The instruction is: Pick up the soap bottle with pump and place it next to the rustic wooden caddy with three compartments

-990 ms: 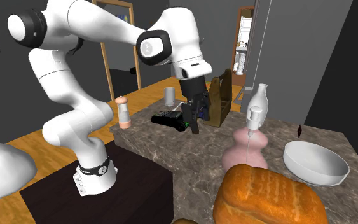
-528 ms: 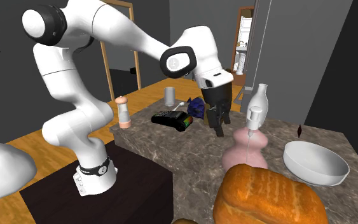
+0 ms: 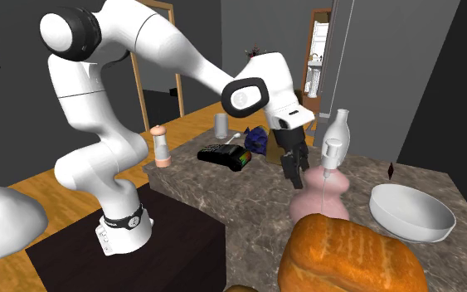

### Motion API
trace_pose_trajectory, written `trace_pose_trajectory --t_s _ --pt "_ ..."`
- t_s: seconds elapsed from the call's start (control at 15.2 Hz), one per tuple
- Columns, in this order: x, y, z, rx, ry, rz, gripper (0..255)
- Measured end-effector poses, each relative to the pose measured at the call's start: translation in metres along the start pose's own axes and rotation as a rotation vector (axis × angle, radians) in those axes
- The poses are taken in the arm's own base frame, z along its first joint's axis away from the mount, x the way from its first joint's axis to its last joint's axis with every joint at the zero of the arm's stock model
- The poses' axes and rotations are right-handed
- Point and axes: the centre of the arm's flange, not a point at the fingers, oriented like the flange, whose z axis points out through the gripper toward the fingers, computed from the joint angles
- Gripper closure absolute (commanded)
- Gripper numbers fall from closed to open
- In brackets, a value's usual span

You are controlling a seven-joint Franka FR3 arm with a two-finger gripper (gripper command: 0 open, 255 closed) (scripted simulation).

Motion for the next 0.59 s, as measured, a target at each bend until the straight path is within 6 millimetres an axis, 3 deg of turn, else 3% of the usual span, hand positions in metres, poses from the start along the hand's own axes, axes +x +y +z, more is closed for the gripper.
trace_pose_trajectory --t_s 0.46,0.53,0.59 --pt "0.0001 0.0001 0.0081 0.000 0.001 0.000 0" --pt "0.0001 0.0001 0.0081 0.000 0.001 0.000 255" --pt "0.0001 0.0001 0.0081 0.000 0.001 0.000 255"
